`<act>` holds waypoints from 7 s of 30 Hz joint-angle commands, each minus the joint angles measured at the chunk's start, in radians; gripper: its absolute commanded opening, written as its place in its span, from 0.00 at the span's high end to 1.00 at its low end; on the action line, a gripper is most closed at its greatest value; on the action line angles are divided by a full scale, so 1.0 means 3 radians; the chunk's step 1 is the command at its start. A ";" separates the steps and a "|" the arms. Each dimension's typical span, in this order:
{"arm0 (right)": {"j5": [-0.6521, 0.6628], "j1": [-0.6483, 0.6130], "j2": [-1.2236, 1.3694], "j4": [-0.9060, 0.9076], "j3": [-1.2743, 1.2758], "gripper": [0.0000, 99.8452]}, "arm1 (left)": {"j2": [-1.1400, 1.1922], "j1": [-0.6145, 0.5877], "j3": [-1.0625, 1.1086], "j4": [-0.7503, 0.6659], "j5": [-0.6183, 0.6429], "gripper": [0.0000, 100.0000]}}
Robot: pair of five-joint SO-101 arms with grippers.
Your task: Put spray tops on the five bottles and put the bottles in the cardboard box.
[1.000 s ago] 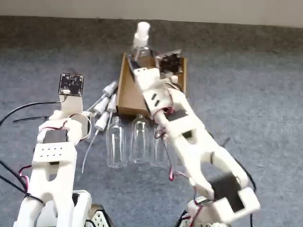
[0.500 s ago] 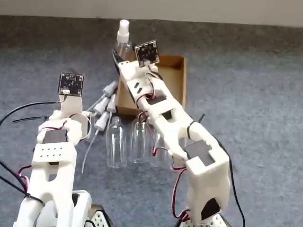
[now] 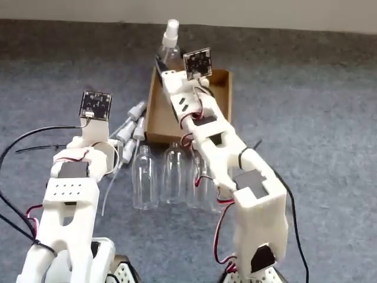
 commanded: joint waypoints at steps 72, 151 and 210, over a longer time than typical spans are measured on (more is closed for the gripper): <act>-0.0031 -0.0064 0.0509 -0.0233 -0.0340 0.75 | -0.0054 0.0049 0.0028 -0.0066 0.0015 0.85; -0.0015 0.0269 0.0478 0.7511 -0.6493 0.75 | -0.0049 0.0130 0.0161 -0.0353 0.0010 0.85; -0.0118 0.0473 -0.2519 0.4795 0.1982 0.69 | -0.0054 0.0141 0.0161 -0.0353 0.0010 0.85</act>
